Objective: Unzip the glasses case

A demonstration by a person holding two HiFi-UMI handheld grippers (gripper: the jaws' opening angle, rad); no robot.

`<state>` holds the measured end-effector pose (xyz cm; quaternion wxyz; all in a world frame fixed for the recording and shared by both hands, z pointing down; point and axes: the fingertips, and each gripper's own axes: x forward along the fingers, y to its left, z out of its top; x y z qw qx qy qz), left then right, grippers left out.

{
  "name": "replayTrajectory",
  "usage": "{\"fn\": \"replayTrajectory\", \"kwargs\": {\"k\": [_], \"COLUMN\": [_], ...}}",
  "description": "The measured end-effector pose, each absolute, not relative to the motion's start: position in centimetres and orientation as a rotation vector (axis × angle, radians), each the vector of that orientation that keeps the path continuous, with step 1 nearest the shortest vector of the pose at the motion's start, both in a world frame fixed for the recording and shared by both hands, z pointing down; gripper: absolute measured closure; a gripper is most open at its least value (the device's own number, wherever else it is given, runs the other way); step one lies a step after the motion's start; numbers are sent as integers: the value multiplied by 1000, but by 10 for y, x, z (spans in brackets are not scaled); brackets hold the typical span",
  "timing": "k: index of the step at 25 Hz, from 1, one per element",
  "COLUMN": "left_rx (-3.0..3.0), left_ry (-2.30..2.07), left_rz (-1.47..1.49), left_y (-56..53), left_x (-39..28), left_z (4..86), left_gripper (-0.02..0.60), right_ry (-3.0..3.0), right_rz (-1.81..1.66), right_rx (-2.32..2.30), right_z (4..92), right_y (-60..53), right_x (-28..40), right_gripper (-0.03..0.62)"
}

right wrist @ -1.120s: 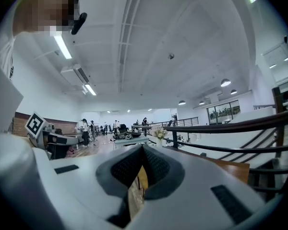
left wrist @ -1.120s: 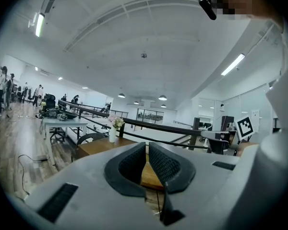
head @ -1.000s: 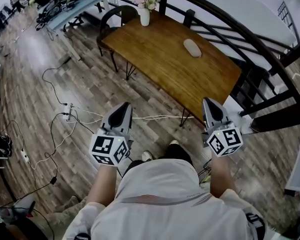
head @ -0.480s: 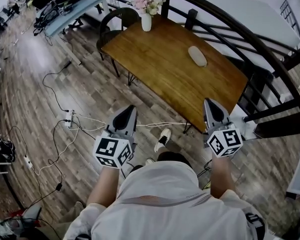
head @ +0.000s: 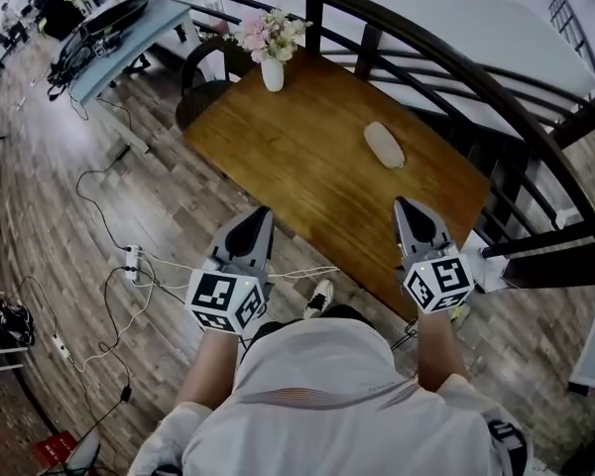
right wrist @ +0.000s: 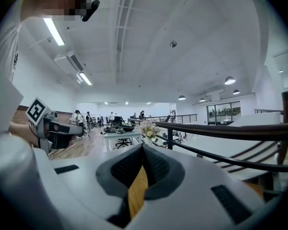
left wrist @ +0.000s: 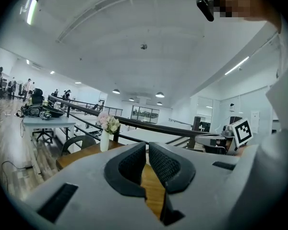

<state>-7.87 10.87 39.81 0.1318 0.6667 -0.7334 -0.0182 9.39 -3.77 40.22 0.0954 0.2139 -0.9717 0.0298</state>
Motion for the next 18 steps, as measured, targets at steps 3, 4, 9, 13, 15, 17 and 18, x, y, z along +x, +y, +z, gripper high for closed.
{"fn": "replayTrajectory", "kwargs": {"k": [3, 4, 9, 13, 15, 17, 18], "left_rx": [1958, 1969, 2047, 2131, 2187, 2258, 2296], "left_ry": [-2110, -2094, -1979, -1876, -1801, -1699, -1647], "left_rz": [-52, -47, -5, 10, 15, 21, 28], "left_y": [74, 64, 12, -33, -60, -90, -105], "left_x": [-84, -88, -94, -92, -96, -100, -101], "left_z": [401, 403, 412, 417, 422, 428, 429], "left_gripper": [552, 552, 552, 552, 552, 552, 552], "right_ry": [-2873, -2868, -2814, -2784, -2765, -2726, -2701], "right_rz": [107, 118, 137, 147, 145, 134, 133], "right_rx": [676, 699, 863, 978, 1038, 1130, 1185], "right_z": [408, 410, 417, 420, 422, 423, 423], "right_y": [-70, -78, -114, -136, -146, -155, -161], "right_x": [90, 89, 100, 110, 109, 109, 109], "right_gripper": [543, 543, 543, 543, 543, 543, 543]}}
